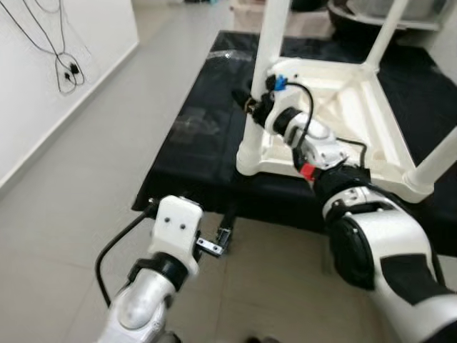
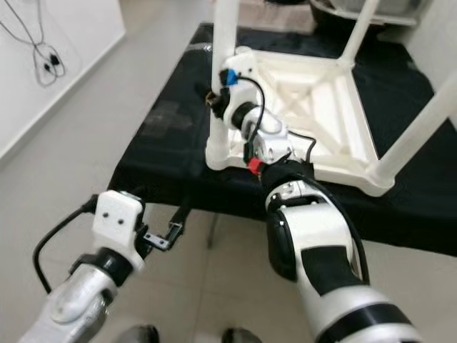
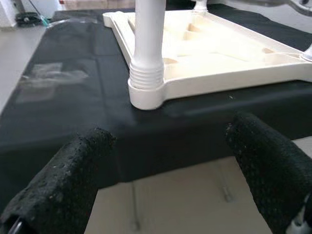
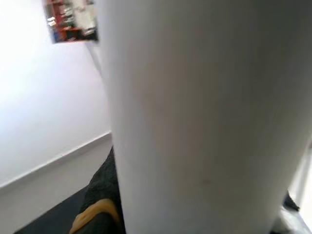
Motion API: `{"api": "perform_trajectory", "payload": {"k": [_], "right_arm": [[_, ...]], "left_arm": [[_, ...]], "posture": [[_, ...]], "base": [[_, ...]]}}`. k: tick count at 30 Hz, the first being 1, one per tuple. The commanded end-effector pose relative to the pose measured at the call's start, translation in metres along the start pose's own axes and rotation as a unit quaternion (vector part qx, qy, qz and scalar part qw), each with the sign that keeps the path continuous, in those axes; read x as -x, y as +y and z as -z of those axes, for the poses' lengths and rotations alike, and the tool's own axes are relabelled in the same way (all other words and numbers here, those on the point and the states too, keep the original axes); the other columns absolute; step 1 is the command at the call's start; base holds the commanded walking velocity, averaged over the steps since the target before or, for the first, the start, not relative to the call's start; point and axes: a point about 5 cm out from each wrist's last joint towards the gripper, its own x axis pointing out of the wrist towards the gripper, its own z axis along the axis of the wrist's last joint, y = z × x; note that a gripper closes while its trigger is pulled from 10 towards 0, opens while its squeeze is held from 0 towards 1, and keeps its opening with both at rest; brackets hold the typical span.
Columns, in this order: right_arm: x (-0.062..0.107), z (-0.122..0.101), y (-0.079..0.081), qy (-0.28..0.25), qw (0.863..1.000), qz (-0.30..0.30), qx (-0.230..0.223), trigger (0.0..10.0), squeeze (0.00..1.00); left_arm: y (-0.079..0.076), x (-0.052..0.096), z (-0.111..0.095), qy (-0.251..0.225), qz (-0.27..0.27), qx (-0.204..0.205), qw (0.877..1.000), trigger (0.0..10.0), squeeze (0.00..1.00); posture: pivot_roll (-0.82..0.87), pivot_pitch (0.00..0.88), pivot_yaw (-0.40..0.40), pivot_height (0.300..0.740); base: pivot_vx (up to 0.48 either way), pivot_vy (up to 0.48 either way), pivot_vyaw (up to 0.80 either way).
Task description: Building children table
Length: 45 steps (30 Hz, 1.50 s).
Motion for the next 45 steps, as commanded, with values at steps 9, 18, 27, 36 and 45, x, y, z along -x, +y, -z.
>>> {"api": "perform_trajectory", "payload": {"k": [9, 18, 27, 36, 45], "right_arm": [[0.012, 0.043, -0.009, 0.084, 0.987, 0.131, -0.032, 10.0, 0.00], [0.012, 0.050, -0.002, 0.090, 0.977, 0.193, -0.015, 10.0, 0.00], [0.011, 0.053, 0.005, 0.091, 0.970, 0.224, -0.017, 10.0, 0.00], [0.016, 0.054, -0.002, 0.089, 0.948, 0.305, -0.023, 10.0, 0.00], [0.017, 0.047, -0.001, 0.064, 0.926, 0.372, -0.018, 10.0, 0.00]], "left_arm": [[0.003, 0.010, 0.017, 0.037, 0.000, -0.011, 0.999, 10.0, 0.00], [0.020, 0.017, 0.036, 0.070, -0.031, -0.025, 0.997, 10.0, 0.00], [0.020, 0.023, 0.048, 0.089, -0.006, -0.060, 0.994, 10.0, 0.00], [0.021, 0.020, 0.051, 0.078, 0.013, -0.115, 0.990, 10.0, 0.00], [0.019, 0.020, 0.054, 0.072, 0.008, -0.116, 0.991, 10.0, 0.00]], "posture": [[0.14, 0.246, -0.072, 0.740], [0.14, 0.246, -0.075, 0.740], [0.13, 0.246, -0.076, 0.740], [0.13, 0.242, -0.072, 0.740], [0.13, 0.244, -0.079, 0.740]], "base": [[0.000, 0.000, 0.00], [0.000, 0.000, 0.00], [0.000, 0.000, 0.00], [0.000, 0.000, 0.00], [0.000, 0.000, 0.00]]}}
